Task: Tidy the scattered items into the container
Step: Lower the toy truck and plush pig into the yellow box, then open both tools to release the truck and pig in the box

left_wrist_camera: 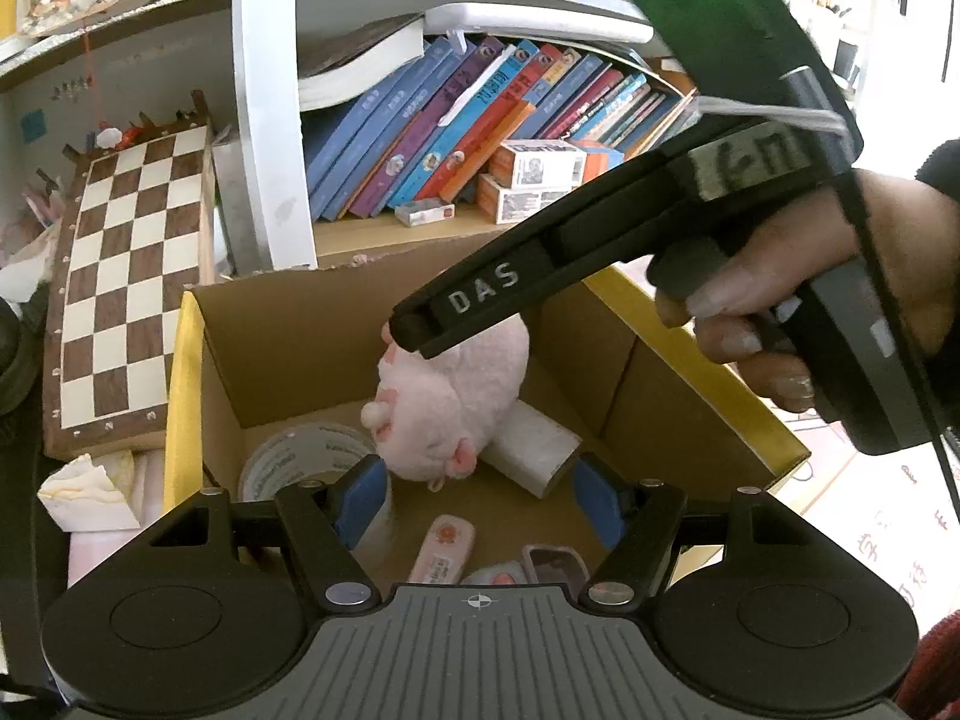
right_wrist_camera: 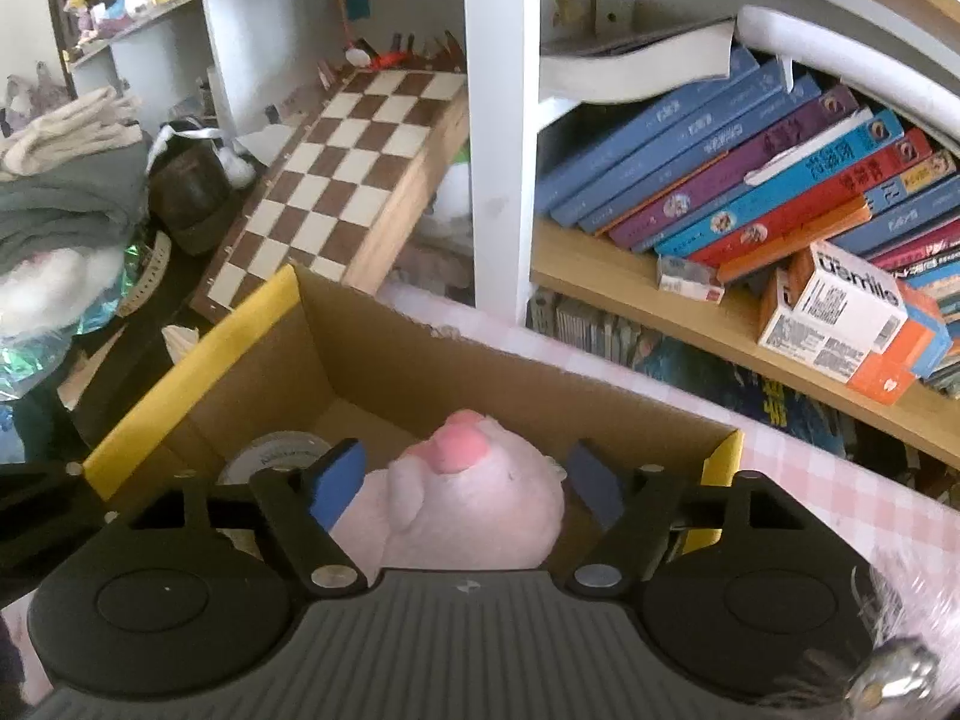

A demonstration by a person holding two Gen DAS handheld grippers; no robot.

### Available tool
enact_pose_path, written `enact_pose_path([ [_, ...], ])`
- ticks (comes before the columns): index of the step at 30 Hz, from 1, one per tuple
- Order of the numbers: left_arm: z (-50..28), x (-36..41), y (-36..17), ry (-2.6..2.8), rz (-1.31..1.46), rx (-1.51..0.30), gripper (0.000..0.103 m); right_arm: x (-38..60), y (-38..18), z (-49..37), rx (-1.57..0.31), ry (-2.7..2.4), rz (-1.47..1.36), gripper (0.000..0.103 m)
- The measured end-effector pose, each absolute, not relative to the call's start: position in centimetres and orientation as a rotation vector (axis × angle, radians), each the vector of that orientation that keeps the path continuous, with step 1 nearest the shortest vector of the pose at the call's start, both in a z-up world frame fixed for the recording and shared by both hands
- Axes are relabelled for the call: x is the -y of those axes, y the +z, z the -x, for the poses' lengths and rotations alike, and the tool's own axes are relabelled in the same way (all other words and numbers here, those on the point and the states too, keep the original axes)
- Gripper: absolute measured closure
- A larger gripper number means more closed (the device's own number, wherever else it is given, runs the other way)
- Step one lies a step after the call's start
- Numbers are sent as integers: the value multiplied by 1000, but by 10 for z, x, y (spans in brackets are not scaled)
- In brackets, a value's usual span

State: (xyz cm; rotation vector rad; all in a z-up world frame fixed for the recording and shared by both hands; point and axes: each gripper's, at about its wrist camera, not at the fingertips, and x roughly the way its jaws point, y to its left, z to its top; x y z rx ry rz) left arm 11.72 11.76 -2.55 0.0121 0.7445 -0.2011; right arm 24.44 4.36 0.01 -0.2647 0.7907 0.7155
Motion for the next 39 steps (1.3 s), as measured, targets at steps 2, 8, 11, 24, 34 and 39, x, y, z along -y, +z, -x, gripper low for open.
enact_pose_path([
  [2,-117,-117,-25,-199,-13,-742,33,-42,3,-243,-787,715,263,24],
  [8,-114,-117,-20,-192,-11,-728,33,-32,9,-235,-782,696,252,23],
  [11,-111,-118,-15,-187,-8,-716,33,-28,13,-229,-780,690,254,22],
  [24,-79,-112,13,-145,-48,-642,29,0,41,-186,-714,654,228,16],
  [34,-51,-104,28,-110,-61,-619,24,33,54,-148,-671,615,199,15],
  [39,-43,-95,29,-104,-75,-624,24,48,53,-134,-670,600,185,14],
])
